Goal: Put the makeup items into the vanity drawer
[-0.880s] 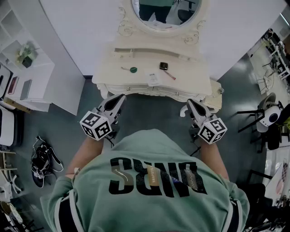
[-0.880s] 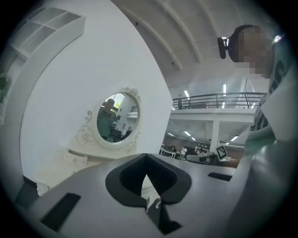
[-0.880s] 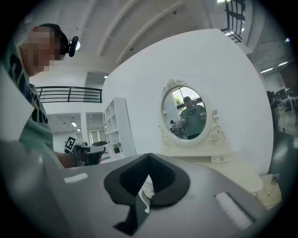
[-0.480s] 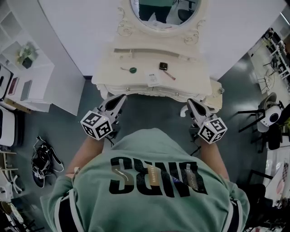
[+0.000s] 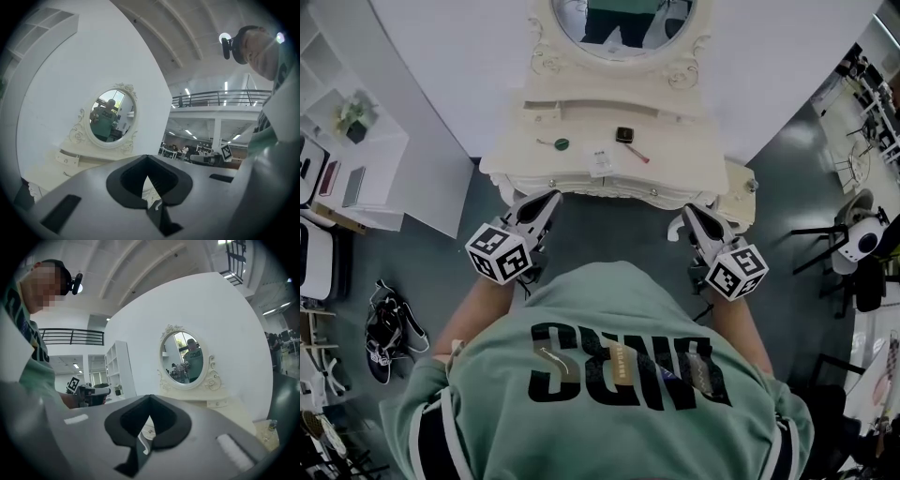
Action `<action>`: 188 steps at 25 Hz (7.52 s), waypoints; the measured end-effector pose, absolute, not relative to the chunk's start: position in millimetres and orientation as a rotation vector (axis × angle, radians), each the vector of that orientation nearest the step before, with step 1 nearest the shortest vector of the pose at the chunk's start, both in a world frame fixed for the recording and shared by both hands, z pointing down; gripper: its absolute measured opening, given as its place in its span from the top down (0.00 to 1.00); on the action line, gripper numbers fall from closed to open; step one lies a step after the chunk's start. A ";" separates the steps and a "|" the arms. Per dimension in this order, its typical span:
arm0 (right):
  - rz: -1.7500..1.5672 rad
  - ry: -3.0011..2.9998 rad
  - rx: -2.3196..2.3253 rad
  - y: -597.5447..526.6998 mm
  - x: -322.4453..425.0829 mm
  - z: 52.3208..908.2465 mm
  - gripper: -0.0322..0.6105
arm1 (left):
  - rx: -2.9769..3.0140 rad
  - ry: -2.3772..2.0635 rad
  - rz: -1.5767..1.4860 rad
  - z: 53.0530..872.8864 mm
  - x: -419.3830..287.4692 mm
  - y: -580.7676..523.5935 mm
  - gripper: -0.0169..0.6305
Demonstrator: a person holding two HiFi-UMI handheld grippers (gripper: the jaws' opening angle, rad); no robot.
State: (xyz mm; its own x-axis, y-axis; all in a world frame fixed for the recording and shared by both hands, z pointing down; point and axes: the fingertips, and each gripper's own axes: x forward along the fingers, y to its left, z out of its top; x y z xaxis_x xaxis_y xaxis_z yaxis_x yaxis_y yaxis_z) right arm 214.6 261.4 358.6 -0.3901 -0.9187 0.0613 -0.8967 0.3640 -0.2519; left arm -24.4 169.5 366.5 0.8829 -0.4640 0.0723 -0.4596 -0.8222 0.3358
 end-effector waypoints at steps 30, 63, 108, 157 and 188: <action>-0.415 2.470 -1.786 35.3 164.5 378.9 0.94 | 2.731 -0.450 0.047 387.7 -37.0 -68.7 0.98; -0.543 2.602 -1.681 -59.3 245.6 411.1 0.94 | 2.592 -0.601 0.068 422.1 37.1 -126.4 0.98; -1.659 2.788 -2.054 -68.3 183.8 711.9 0.53 | 2.461 -0.522 0.324 557.3 5.3 -92.4 0.98; -0.921 2.677 -1.798 -121.9 210.9 418.4 0.94 | 2.634 -0.632 0.046 416.6 16.4 -137.5 0.98; -2.007 2.825 -1.459 -267.3 22.5 616.3 0.94 | 2.497 -0.812 0.057 476.5 -144.8 -215.0 0.98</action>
State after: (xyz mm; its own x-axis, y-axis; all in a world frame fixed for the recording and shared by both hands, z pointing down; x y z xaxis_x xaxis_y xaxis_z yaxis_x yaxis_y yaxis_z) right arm 22.5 -267.3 616.3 -0.5419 -0.2199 0.8112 -0.8384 0.2098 -0.5031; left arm -144.8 -215.0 476.5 0.8202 -0.5392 0.1911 -0.5607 -0.6913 0.4558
